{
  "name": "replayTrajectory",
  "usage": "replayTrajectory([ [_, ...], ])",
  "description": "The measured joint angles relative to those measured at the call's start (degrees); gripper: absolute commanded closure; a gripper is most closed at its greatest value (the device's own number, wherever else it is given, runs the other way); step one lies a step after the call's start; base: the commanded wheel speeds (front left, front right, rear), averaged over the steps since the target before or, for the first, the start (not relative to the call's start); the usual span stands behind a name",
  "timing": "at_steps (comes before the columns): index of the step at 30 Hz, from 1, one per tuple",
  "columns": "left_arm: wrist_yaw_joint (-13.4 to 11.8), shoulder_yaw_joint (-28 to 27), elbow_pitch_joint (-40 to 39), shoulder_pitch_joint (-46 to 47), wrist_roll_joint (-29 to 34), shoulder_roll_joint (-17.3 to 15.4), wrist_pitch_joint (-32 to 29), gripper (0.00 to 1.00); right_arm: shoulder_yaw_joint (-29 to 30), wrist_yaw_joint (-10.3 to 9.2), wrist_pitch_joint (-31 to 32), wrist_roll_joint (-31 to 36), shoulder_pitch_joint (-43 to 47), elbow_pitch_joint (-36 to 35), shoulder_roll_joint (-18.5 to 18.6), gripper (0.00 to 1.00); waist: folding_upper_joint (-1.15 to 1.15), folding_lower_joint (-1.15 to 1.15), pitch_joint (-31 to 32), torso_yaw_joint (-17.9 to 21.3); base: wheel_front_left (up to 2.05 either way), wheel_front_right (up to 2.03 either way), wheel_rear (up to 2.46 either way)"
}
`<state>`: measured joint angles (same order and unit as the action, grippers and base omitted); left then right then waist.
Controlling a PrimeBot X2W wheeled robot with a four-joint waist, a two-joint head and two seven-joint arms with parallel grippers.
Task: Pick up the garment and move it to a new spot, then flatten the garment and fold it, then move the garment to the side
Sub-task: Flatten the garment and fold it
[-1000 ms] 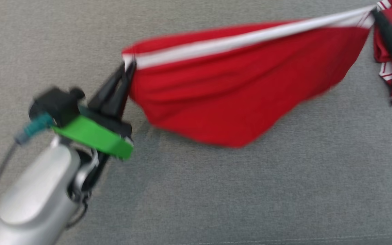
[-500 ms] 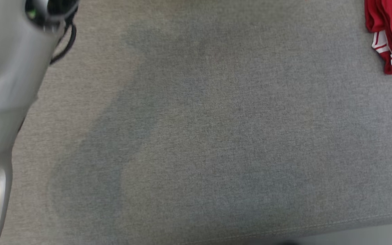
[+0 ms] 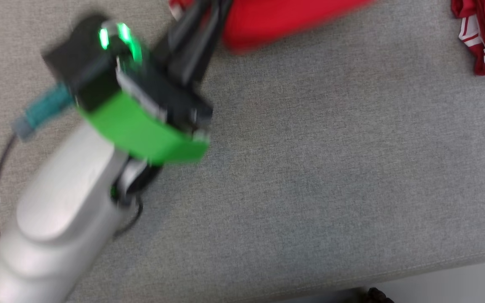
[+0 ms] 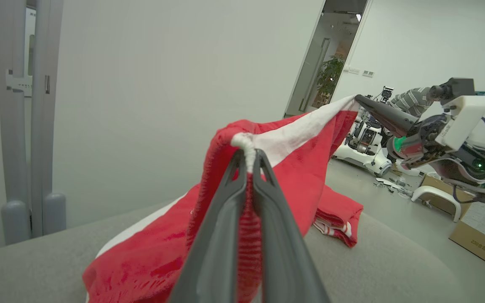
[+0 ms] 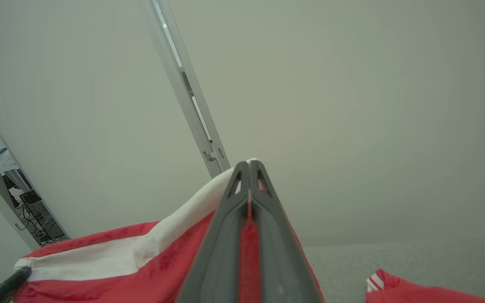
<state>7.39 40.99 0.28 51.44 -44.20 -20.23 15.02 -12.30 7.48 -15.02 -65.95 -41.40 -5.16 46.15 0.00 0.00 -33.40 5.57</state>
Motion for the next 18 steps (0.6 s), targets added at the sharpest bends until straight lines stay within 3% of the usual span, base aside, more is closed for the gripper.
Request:
replayTrajectory([
  [4,0.0,3.8,-5.9,-13.2,-3.9,-5.2,0.0,1.00,4.5,0.00,0.0,-1.3,18.8,-4.0,-2.3,1.00,0.00,0.00,1.6,-0.5,0.00,0.00,0.00],
  [9,0.0,5.8,-10.0,-25.3,-6.7,-8.8,0.0,1.00,8.0,0.00,0.0,-5.0,36.2,-10.4,-4.2,1.00,0.00,0.00,4.0,-1.0,0.00,0.00,0.00],
  [18,0.0,9.3,-13.8,-35.7,-9.3,-14.1,0.0,1.00,11.8,0.00,0.0,-9.0,54.6,-18.5,-2.1,1.00,0.00,-0.01,8.4,-2.2,0.00,0.00,0.00],
])
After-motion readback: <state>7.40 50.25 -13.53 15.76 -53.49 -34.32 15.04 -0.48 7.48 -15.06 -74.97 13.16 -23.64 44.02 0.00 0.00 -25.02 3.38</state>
